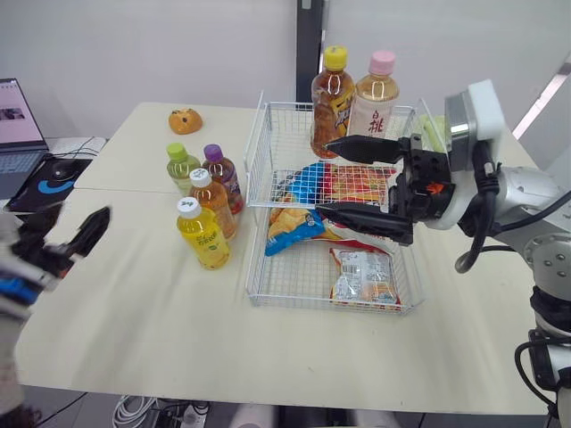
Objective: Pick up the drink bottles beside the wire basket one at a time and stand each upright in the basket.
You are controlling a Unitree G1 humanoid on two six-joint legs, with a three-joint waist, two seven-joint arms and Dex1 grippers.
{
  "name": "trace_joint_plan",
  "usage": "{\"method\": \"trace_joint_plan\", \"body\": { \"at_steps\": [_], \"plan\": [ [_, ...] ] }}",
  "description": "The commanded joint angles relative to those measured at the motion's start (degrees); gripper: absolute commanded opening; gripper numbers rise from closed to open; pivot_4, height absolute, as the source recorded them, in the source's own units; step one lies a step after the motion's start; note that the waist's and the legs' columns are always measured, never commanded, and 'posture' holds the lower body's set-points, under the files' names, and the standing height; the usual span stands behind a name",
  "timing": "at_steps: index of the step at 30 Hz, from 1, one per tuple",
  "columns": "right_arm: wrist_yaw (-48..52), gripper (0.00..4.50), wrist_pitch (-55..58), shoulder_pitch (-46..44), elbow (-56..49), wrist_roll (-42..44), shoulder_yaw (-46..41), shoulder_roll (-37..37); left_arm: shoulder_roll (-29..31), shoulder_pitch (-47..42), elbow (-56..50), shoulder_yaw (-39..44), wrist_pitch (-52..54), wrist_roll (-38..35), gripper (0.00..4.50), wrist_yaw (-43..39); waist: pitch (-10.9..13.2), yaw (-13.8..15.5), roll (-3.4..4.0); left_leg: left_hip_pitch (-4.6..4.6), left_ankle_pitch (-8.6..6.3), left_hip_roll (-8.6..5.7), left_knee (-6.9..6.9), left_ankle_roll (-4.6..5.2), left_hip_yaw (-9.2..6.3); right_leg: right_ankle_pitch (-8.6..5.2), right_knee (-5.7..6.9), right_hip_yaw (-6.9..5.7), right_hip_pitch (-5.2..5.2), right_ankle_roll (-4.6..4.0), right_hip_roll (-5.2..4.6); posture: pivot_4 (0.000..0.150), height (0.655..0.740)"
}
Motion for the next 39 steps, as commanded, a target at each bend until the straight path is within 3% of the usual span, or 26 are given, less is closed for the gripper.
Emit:
{"method": "trace_joint_plan", "body": {
  "at_steps": [1,12,27,30,37,39],
  "plan": [
    [-2.2,4.5,0.4,0.7,-3.1,0.5,-3.4,-0.8,1.8,-7.7,4.5,-7.4,-2.9,3.3,4.47,0.8,0.0,0.0,0.0,0.0,0.02,0.0,-0.03,-0.04,0.0,0.0,-0.02,0.0,0.0,0.0,0.0,0.15,0.74],
    [-9.3,4.5,3.4,4.0,-8.5,4.5,-8.4,-3.2,0.5,-27.6,24.8,-20.4,-11.6,12.8,4.47,3.2,0.0,-0.5,0.0,-0.09,0.07,0.0,-0.13,-0.12,0.02,0.01,-0.28,0.01,-0.03,0.02,0.02,0.15,0.74],
    [-14.3,4.5,4.6,5.5,-11.0,9.8,-10.8,-6.5,-2.8,-36.7,42.2,-23.9,-21.9,17.2,4.47,3.2,0.0,-0.7,-0.02,-0.18,0.07,0.0,-0.16,-0.12,0.01,0.03,-0.43,0.01,-0.04,0.05,0.02,0.15,0.74],
    [-15.0,4.5,4.4,5.4,-11.2,10.6,-11.0,-7.0,-2.5,-36.7,43.2,-23.9,-23.0,17.5,3.91,3.0,0.0,-0.8,-0.02,-0.18,0.07,0.01,-0.2,-0.12,0.01,0.03,-0.46,0.01,-0.04,0.06,0.02,0.15,0.74],
    [-15.8,4.5,4.2,5.0,-10.8,11.8,-10.7,-7.7,-1.6,-36.9,45.3,-23.6,-24.9,18.2,1.82,3.1,0.0,-0.8,-0.02,-0.17,0.07,0.01,-0.31,-0.12,0.01,0.04,-0.56,0.01,-0.03,0.07,0.02,0.15,0.74],
    [-15.9,4.5,4.1,5.0,-10.7,11.9,-10.6,-7.7,-1.5,-36.8,45.4,-23.5,-25.1,18.2,1.39,2.9,0.0,-0.9,-0.02,-0.17,0.07,0.01,-0.31,-0.12,0.01,0.04,-0.56,0.01,-0.03,0.07,0.02,0.15,0.74]
  ]
}}
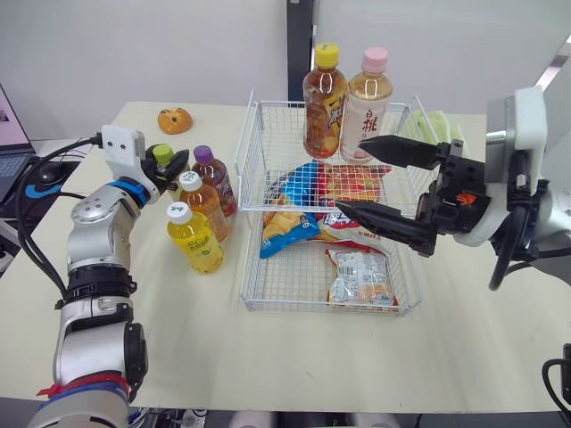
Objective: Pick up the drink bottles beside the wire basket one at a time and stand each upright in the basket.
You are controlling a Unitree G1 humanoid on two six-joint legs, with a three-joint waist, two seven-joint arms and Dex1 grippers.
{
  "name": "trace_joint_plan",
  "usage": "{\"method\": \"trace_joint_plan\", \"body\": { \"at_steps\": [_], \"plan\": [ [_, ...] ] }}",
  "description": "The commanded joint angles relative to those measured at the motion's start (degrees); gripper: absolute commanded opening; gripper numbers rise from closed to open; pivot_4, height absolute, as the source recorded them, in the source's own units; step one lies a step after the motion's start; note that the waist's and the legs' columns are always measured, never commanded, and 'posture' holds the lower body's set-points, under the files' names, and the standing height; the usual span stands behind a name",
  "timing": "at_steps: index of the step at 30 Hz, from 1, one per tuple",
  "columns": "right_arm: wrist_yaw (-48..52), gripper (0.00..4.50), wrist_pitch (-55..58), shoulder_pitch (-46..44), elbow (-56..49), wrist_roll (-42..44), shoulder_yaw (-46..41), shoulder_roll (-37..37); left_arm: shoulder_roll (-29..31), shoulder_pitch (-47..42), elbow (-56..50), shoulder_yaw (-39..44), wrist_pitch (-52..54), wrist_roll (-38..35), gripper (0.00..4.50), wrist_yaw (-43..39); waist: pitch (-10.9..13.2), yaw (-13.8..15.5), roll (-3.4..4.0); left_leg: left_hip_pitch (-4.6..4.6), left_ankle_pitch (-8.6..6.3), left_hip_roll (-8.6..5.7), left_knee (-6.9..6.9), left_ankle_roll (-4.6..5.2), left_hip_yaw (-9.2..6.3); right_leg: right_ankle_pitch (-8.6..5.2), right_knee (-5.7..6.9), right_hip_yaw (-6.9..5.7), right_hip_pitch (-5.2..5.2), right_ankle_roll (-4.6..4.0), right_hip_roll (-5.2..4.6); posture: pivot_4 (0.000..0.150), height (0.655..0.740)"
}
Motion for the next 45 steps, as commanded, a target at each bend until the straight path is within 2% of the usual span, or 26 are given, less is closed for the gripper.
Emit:
{"method": "trace_joint_plan", "body": {
  "at_steps": [1,4,10,14,18,22,26,33,39,45],
  "plan": [
    [-0.3,4.5,-0.9,-1.0,-0.6,0.5,-1.4,-0.7,1.4,-0.7,0.2,0.5,-1.1,0.5,1.4,-0.1,0.0,-0.1,0.0,0.0,0.0,0.0,-0.01,0.0,0.0,0.0,0.0,0.0,0.0,0.0,0.0,0.15,0.74],
    [-0.1,4.5,-1.2,-0.9,-0.5,0.3,-1.2,-0.6,2.1,0.2,-0.5,1.1,-1.0,0.2,1.4,-0.3,0.0,-0.1,0.0,0.0,0.0,0.0,-0.02,0.0,0.0,0.0,0.0,0.0,0.0,0.0,0.0,0.15,0.74],
    [0.8,4.5,-1.5,-0.6,-0.5,-0.6,-0.7,-0.4,9.2,-0.2,-2.0,3.8,1.4,-2.0,1.4,-3.8,0.0,-1.0,-0.01,0.02,0.02,0.02,-0.23,-0.02,0.01,0.0,-0.07,0.02,-0.05,0.0,0.01,0.15,0.74],
    [1.5,4.5,-2.0,-0.5,0.2,-1.9,-0.1,0.2,16.7,-5.4,-3.8,4.0,9.8,-6.0,1.4,-12.1,0.1,-1.0,-0.13,-0.08,0.12,0.06,-0.51,-0.18,-0.02,0.0,-0.09,0.0,-0.3,0.0,0.05,0.15,0.74],
    [2.2,4.5,-2.9,-0.9,1.4,-3.5,0.6,1.4,23.6,-14.8,-3.3,1.1,21.0,-9.4,1.4,-23.2,0.0,-0.3,-0.21,-0.69,0.13,0.02,-0.4,-0.19,-0.03,0.01,-0.13,-0.04,-0.76,-0.01,0.04,0.15,0.74],
    [2.8,4.5,-3.3,-1.4,2.1,-5.0,1.3,2.4,26.1,-25.5,0.5,-2.5,27.3,-9.4,1.4,-30.6,0.0,-0.2,-0.22,-0.88,0.13,-0.07,-0.26,-0.17,-0.08,0.02,-0.18,-0.09,-0.82,0.02,-0.01,0.15,0.74],
    [3.2,4.5,-3.8,-1.3,1.9,-6.8,2.0,3.2,23.5,-38.5,8.0,-5.2,27.8,-8.1,1.4,-35.7,0.0,-0.5,-0.18,-0.87,0.15,-0.06,-0.24,-0.15,-0.08,0.02,-0.13,-0.1,-0.84,0.03,0.01,0.15,0.74],
    [2.1,4.5,-4.1,-0.5,0.8,-8.3,1.1,3.6,14.6,-52.6,19.3,-8.7,22.5,-4.6,1.4,-40.4,0.0,-0.5,-0.18,-0.89,0.18,-0.04,-0.22,-0.15,-0.08,0.02,-0.02,-0.11,-0.9,0.03,0.02,0.15,0.74],
    [0.3,4.5,-3.4,0.8,-1.3,-7.7,-0.2,3.2,6.9,-57.6,25.3,-9.2,16.7,-2.4,1.4,-42.5,0.0,-0.7,-0.17,-0.92,0.18,-0.04,-0.28,-0.15,-0.06,0.03,-0.08,-0.08,-0.97,0.03,0.01,0.15,0.74],
    [-2.8,4.5,-2.7,2.3,-3.5,-6.0,-1.7,2.3,1.4,-58.8,29.2,-8.5,11.0,-1.3,1.4,-41.5,0.0,-0.8,-0.17,-0.91,0.18,-0.03,-0.27,-0.15,-0.02,0.03,0.0,-0.05,-1.0,0.03,0.02,0.15,0.74]
  ]
}}
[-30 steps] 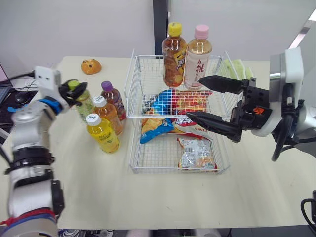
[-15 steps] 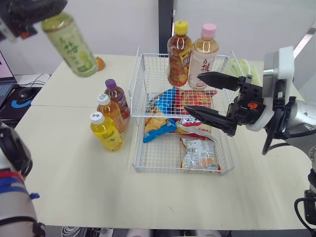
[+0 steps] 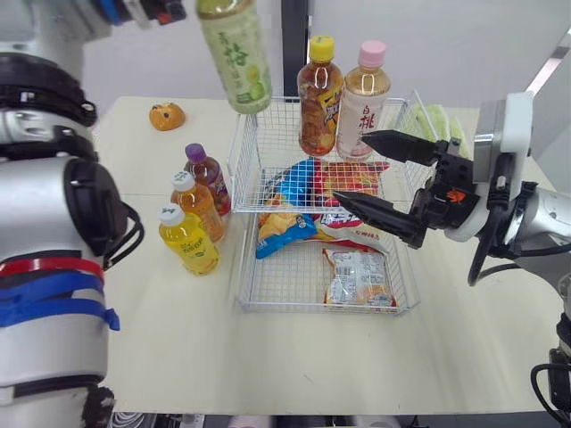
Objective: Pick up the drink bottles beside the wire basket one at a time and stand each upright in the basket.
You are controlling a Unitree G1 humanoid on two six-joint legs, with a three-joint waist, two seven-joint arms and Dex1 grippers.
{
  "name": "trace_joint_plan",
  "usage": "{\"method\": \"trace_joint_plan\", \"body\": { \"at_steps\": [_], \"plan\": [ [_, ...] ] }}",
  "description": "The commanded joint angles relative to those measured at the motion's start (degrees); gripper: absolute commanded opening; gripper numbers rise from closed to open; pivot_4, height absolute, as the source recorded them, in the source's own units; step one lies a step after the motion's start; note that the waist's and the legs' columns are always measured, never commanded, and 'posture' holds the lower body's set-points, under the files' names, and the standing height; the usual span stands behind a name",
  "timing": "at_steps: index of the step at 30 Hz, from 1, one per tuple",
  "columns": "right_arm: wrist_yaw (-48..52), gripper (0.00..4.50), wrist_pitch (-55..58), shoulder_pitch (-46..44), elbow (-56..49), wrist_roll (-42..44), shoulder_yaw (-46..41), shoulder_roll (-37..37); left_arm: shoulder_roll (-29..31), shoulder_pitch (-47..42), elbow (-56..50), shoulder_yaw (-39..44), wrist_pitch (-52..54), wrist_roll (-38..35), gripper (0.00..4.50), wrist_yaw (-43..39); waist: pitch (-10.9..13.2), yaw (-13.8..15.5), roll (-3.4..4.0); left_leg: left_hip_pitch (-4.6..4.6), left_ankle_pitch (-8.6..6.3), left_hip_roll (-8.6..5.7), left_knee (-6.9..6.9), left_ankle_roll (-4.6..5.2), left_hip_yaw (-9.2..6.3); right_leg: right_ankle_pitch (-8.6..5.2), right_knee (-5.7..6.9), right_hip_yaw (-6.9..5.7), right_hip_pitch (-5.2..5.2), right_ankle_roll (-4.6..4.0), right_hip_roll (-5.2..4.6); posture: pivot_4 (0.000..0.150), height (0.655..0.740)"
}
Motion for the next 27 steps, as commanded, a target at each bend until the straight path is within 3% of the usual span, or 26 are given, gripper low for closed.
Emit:
{"method": "trace_joint_plan", "body": {
  "at_steps": [1,22,27],
  "plan": [
    [-2.1,4.5,0.0,0.3,-2.4,1.7,-2.7,-1.4,-1.2,-2.8,0.4,2.0,-3.6,0.0,1.4,0.4,0.0,0.0,0.0,0.0,0.0,0.0,0.0,0.0,0.0,0.0,0.0,0.0,0.0,0.0,0.0,0.15,0.74],
    [-9.4,4.5,-0.9,3.5,-6.0,10.4,-5.8,-7.4,-8.4,6.3,4.3,1.7,-14.9,5.4,1.4,4.3,0.0,0.3,0.0,-0.06,0.0,-0.01,0.2,0.01,0.04,0.0,0.16,0.03,-0.02,0.0,0.0,0.15,0.74],
    [-10.0,4.5,-1.3,3.7,-6.1,11.3,-5.7,-8.2,-8.0,6.2,4.3,2.4,-14.8,5.3,2.96,2.4,0.0,0.3,-0.01,-0.06,-0.01,-0.01,0.39,0.01,0.05,0.0,0.33,0.04,-0.02,0.0,0.0,0.15,0.74]
  ]
}}
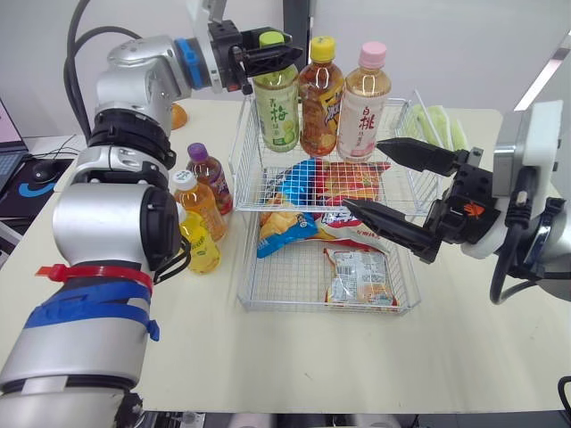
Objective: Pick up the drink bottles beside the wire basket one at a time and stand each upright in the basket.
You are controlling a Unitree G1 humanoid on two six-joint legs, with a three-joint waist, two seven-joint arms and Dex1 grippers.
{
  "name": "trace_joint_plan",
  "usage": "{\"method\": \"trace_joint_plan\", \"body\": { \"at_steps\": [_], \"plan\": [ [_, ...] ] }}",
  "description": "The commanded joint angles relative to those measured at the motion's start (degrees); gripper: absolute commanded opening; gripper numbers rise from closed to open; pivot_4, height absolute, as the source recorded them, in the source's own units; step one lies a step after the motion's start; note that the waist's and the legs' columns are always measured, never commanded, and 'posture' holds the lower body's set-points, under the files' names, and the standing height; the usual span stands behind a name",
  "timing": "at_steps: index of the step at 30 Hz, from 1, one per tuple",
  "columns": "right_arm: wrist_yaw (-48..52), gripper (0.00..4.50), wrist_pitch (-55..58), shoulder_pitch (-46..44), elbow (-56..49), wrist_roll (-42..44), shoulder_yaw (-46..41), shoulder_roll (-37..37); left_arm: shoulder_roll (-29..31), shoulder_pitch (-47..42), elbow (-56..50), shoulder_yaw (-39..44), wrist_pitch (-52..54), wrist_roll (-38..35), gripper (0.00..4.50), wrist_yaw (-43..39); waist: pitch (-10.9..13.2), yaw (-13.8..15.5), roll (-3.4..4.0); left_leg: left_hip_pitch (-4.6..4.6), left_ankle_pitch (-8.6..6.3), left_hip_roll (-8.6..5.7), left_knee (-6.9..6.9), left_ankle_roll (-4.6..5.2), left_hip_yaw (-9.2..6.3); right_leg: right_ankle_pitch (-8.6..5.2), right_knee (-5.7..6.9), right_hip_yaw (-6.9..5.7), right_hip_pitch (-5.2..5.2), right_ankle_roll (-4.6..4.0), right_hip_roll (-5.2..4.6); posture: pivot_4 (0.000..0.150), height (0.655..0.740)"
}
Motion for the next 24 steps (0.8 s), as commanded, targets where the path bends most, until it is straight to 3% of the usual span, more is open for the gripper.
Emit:
{"method": "trace_joint_plan", "body": {
  "at_steps": [1,5,9,15,21,24],
  "plan": [
    [-0.5,4.5,-1.5,0.1,-1.3,1.4,-2.0,-0.8,0.9,-1.2,-0.9,1.6,-0.4,-0.7,3.27,-0.8,0.0,0.0,0.0,0.0,0.0,0.0,0.06,0.0,0.0,0.0,0.05,0.0,0.0,0.0,0.0,0.15,0.74],
    [0.4,4.5,-1.7,0.3,-1.2,1.2,-1.6,-1.1,3.1,-1.1,-1.3,2.8,-0.1,-0.7,4.49,-0.2,0.0,-0.1,0.0,0.0,0.0,0.0,0.25,0.01,0.01,0.0,0.3,0.03,0.0,0.0,0.0,0.15,0.74],
    [4.0,4.5,-1.8,-3.0,3.6,-4.6,3.7,0.7,6.2,-0.9,-2.9,4.2,1.9,-1.7,4.49,-0.1,0.0,-0.3,0.0,0.07,0.0,0.01,0.34,0.01,0.05,0.0,0.47,0.08,0.0,0.0,0.01,0.15,0.74],
    [14.4,4.5,-2.6,-2.2,5.9,-8.8,4.0,-0.8,15.2,5.9,-9.3,8.9,4.5,-3.5,4.49,6.4,0.0,-0.8,0.01,0.08,0.0,0.01,0.37,0.02,0.05,0.0,0.52,0.1,-0.03,0.0,0.02,0.15,0.74],
    [24.4,4.5,-4.9,-3.8,8.8,-12.1,7.4,1.6,22.3,23.2,-21.1,15.1,5.5,-5.7,4.49,14.7,0.0,-1.1,0.02,0.1,0.0,0.01,0.42,0.02,0.02,0.0,0.55,0.1,-0.02,0.0,0.02,0.15,0.74],
    [29.2,4.5,-5.9,-5.7,11.2,-15.3,10.6,3.3,23.7,38.7,-34.5,20.8,9.7,-9.2,4.49,17.4,0.0,-1.3,0.03,0.12,0.01,0.01,0.43,0.02,0.02,0.0,0.55,0.11,-0.01,0.0,0.01,0.15,0.74]
  ]
}}
